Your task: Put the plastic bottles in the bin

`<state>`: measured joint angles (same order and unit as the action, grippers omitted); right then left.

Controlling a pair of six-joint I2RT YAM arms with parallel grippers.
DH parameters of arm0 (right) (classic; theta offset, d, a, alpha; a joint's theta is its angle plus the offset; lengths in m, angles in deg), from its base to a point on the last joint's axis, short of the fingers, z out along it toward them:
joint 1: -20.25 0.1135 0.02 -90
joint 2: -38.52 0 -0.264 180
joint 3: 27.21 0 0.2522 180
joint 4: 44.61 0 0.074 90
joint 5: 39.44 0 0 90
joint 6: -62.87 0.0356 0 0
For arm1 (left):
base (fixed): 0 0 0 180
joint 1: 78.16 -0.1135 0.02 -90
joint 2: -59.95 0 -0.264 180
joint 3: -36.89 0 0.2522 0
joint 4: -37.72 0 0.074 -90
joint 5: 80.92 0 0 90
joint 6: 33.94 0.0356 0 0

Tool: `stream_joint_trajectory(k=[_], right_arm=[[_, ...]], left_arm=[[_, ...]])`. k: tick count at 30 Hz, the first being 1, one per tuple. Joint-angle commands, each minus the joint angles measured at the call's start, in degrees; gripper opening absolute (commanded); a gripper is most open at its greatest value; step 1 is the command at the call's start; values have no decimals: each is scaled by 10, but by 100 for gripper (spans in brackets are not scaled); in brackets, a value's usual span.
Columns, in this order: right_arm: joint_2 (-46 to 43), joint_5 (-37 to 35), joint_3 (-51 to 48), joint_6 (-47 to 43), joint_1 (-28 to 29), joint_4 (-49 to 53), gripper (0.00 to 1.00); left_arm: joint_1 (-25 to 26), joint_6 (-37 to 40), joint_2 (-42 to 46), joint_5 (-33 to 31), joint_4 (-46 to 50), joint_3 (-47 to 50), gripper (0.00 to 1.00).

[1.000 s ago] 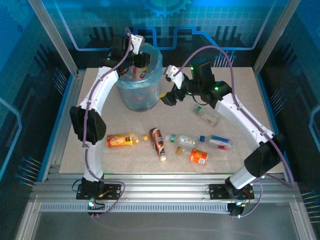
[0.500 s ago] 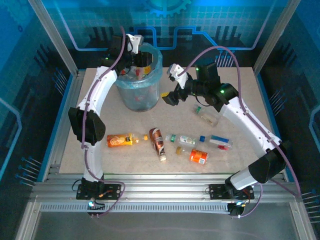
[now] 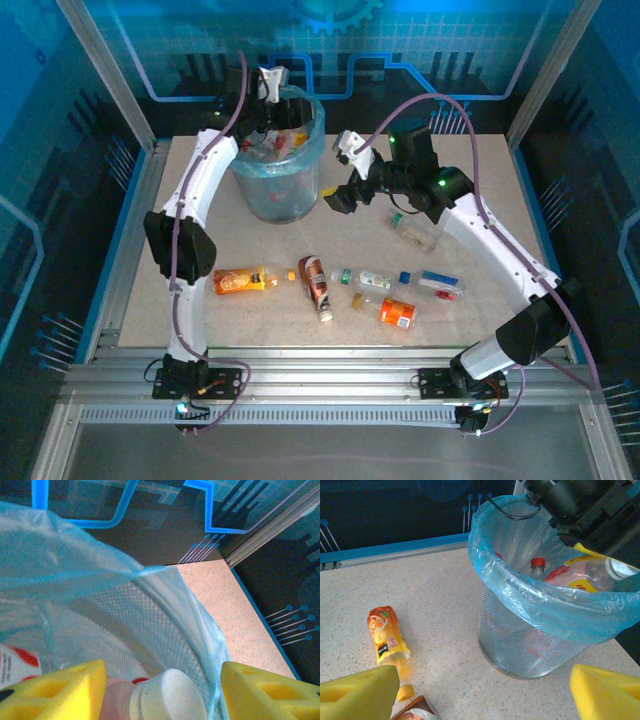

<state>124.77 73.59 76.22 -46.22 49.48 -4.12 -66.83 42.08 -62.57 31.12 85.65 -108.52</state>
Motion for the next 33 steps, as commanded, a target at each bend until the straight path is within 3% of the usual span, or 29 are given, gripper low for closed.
stream_joint_trajectory(k=[1, 5, 16, 21, 29, 33], right_arm=[[-5, 11, 1, 14, 10, -5, 88], [5, 10, 4, 14, 18, -9, 88], [3, -8, 7, 1, 28, 10, 88], [4, -16, 4, -2, 28, 13, 88], [15, -34, 25, -4, 28, 28, 88], [18, -52, 45, 6, 26, 39, 88]], left_arm=[[-9, 18, 76, -27, 3, 46, 63], [-9, 26, 88, -38, 7, 82, 57], [-9, -4, 34, -41, 23, 59, 31], [-9, -10, -1, -52, 11, 67, 30], [-9, -6, -59, -81, 39, -26, 30], [-9, -8, -49, -94, 43, -65, 37]])
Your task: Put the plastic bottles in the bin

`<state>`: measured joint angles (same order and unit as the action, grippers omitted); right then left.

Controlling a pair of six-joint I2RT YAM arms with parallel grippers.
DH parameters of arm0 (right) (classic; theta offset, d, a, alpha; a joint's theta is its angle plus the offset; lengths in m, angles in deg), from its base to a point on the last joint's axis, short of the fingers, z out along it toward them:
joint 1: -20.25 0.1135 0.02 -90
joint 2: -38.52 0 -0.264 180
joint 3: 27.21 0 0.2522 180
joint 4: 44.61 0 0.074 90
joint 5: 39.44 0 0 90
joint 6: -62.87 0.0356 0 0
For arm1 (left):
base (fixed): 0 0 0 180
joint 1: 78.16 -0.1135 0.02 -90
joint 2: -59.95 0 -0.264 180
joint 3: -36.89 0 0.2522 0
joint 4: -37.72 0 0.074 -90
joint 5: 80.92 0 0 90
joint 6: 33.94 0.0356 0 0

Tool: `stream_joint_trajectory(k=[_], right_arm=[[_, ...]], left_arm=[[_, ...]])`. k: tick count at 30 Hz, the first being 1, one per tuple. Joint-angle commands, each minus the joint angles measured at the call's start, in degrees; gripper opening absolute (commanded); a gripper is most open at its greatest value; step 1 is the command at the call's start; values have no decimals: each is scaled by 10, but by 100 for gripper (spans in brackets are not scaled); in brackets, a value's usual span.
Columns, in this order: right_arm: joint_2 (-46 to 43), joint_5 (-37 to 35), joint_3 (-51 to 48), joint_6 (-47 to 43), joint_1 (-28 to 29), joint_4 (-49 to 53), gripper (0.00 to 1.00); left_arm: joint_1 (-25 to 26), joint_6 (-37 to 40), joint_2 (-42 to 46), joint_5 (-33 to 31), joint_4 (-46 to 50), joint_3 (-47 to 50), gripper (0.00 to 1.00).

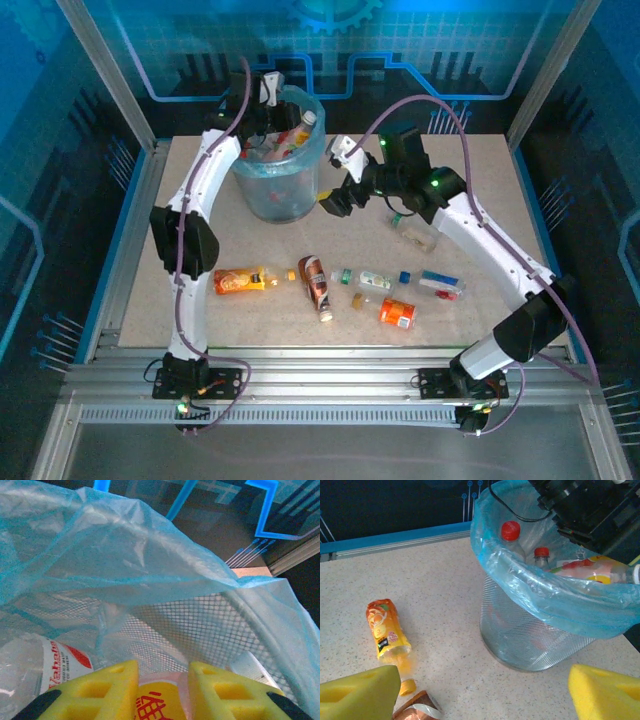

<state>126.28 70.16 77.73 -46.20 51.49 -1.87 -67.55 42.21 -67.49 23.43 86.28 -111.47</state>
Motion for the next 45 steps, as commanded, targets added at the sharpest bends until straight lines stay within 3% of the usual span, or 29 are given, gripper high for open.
stream_joint_trajectory(k=[1, 6, 12, 19, 25, 29, 32, 39, 45], right_arm=[[3, -29, 34, 9, 6, 18, 88], [-2, -91, 50, 58, -14, 43, 91], [-15, -114, 56, 190, -104, 119, 93], [-84, -136, -29, 235, -165, 192, 92], [-189, -106, -174, 242, -162, 198, 89], [-246, -104, -257, 217, -100, 196, 87], [-277, -144, -305, 218, -20, 174, 87], [-240, -172, -351, 273, 113, 93, 84], [-110, -199, -284, 186, 233, 18, 89]], left_arm=[[-2, -9, 10, -23, 35, -42, 42], [-2, -6, 80, -39, 17, -37, 50], [17, 41, 202, -37, -22, 65, 52], [128, 226, 367, -39, -77, 289, 65], [204, 294, 470, 25, -103, 443, 65], [230, 297, 529, 50, -120, 546, 65], [236, 251, 570, 22, -145, 616, 65], [236, 89, 632, -125, -78, 694, 65], [224, -57, 681, -293, 66, 709, 67]])
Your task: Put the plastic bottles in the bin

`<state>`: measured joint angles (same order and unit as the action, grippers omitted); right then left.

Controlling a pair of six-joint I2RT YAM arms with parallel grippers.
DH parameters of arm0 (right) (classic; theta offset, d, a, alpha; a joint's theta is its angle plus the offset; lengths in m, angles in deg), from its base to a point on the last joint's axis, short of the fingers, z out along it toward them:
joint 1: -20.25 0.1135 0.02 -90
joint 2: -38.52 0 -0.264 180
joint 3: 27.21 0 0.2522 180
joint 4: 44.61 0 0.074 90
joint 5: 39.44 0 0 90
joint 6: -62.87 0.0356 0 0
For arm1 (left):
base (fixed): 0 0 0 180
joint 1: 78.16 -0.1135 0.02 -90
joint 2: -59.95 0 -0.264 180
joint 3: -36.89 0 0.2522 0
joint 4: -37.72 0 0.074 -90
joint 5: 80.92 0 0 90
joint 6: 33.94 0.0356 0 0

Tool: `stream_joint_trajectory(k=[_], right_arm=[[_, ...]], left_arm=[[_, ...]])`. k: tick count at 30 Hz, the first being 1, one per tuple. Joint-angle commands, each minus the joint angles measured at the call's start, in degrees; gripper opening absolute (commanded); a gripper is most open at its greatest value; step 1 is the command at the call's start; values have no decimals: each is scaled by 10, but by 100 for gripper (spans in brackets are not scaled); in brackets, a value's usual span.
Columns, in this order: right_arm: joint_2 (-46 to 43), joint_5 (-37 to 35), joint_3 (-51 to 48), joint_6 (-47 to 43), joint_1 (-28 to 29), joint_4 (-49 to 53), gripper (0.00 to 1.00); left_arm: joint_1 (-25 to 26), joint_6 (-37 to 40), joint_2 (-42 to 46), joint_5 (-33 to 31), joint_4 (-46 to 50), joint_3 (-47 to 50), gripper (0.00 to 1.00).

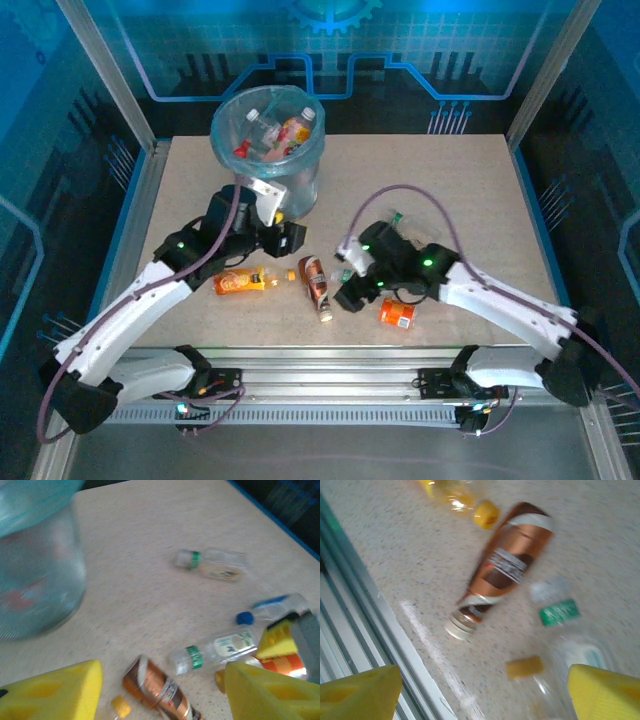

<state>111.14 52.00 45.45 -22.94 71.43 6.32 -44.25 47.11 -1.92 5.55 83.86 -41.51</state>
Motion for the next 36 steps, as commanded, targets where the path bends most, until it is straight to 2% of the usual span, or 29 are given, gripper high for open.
stream_joint_trajectory(k=[1, 3, 5, 9, 14, 19, 22, 25, 29, 34, 36], right_arm=[[69, -19, 59, -70, 49, -77, 90], [122, -23, 101, -119, 70, -95, 91], [179, -19, 146, -167, 85, -106, 92], [293, -24, 238, -237, 104, -111, 93], [407, -32, 338, -278, 111, -102, 94], [492, -47, 401, -313, 109, -96, 97], [538, -47, 444, -329, 107, -68, 97], [575, -52, 480, -342, 106, -41, 97], [621, -68, 516, -345, 107, -21, 96], [645, -69, 542, -338, 109, -3, 86], [635, -60, 540, -336, 109, -6, 79]], left_arm=[[-22, -132, 36, -132, 112, 12, 67], [-59, -171, 62, -160, 143, 27, 67], [-120, -193, 96, -151, 146, 54, 67], [-238, -208, 156, -108, 112, 104, 67], [-340, -200, 157, -37, 98, 114, 67], [-435, -182, 156, 6, 80, 130, 68], [-488, -191, 157, 61, 59, 151, 68], [-510, -198, 159, 87, 46, 172, 68], [-514, -206, 169, 94, 35, 197, 69], [-517, -209, 183, 95, 42, 198, 69], [-517, -206, 191, 89, 46, 192, 69]])
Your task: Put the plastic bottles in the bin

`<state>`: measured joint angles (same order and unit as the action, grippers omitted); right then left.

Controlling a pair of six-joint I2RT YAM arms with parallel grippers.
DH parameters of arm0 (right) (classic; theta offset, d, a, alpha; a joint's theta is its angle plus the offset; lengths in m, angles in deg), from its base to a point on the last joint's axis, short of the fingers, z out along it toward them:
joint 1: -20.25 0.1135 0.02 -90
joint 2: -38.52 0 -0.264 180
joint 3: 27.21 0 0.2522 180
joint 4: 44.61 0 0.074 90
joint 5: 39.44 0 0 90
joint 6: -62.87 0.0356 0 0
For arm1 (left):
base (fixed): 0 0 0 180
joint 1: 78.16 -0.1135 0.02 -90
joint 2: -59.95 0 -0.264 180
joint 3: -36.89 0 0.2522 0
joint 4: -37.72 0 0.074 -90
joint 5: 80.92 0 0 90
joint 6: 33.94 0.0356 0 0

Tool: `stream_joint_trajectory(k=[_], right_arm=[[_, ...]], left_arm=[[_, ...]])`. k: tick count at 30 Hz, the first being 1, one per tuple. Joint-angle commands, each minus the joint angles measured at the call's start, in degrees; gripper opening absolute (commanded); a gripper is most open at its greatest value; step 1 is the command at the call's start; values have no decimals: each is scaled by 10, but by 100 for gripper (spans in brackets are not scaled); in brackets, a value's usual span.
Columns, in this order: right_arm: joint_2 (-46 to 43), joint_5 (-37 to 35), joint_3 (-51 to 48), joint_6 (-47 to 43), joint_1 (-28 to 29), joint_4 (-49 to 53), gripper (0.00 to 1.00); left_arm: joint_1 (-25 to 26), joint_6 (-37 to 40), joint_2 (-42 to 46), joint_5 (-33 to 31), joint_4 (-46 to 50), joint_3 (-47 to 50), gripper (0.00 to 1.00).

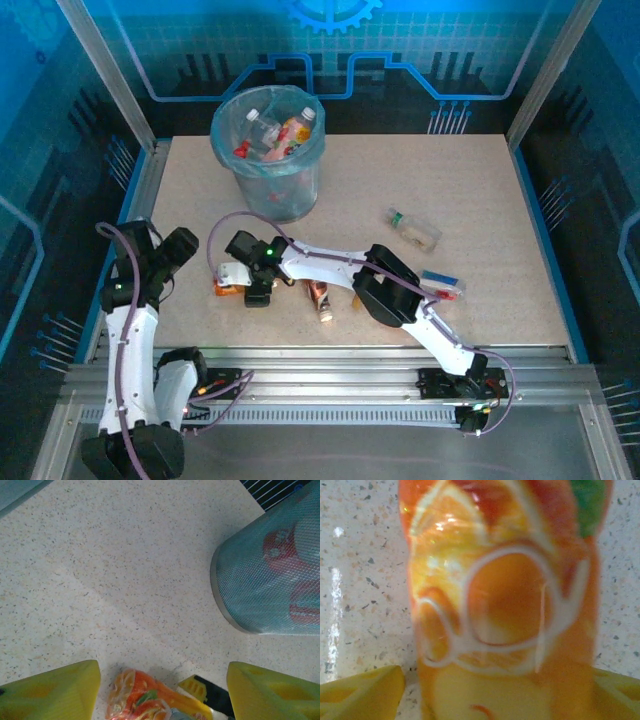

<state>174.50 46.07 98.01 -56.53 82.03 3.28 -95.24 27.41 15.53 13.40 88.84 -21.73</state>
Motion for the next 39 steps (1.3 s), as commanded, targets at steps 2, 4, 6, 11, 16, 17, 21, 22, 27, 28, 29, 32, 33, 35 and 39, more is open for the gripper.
stream_joint_trajectory(k=[2, 4, 6, 11, 16, 17, 21, 22, 27, 28, 29, 32, 33, 35, 39], right_arm=[[-15, 11, 9, 2, 4, 18, 69], [-37, 22, 7, 9, 3, 14, 63], [-60, 34, 8, 19, 4, 16, 59], [-126, 64, -13, 53, 4, 12, 56], [-210, 85, -52, 101, -4, 5, 55], [-224, 87, -60, 113, -8, 5, 55], [-304, 123, -106, 174, -41, -11, 54], [-327, 134, -125, 186, -49, -24, 54], [-421, 159, -203, 237, -97, -75, 53], [-437, 166, -215, 248, -109, -82, 53], [-452, 173, -225, 256, -120, -86, 53], [-495, 200, -247, 281, -156, -97, 53], [-511, 207, -255, 289, -167, -102, 53], [-539, 220, -269, 297, -185, -111, 53], [-587, 251, -293, 312, -217, -120, 53]], left_arm=[[-8, -4, 24, 4, -1, -18, 68], [-8, 6, 33, -6, 0, -36, 68], [-8, 16, 39, -20, 11, -60, 68], [-8, 46, 39, -32, 54, -125, 68], [-8, 37, 25, 38, 50, -171, 68], [-8, 34, 25, 60, 40, -177, 68], [-7, 37, 22, 136, -11, -205, 69], [-7, 41, 20, 150, -20, -216, 70], [16, 46, 1, 232, -74, -268, 71], [27, 43, -2, 247, -90, -275, 72], [38, 39, -4, 259, -108, -277, 72], [84, 12, -6, 288, -175, -276, 79], [106, 6, -8, 291, -196, -275, 80], [156, 0, -19, 281, -215, -278, 94], [277, 32, -50, 238, -220, -294, 99]])
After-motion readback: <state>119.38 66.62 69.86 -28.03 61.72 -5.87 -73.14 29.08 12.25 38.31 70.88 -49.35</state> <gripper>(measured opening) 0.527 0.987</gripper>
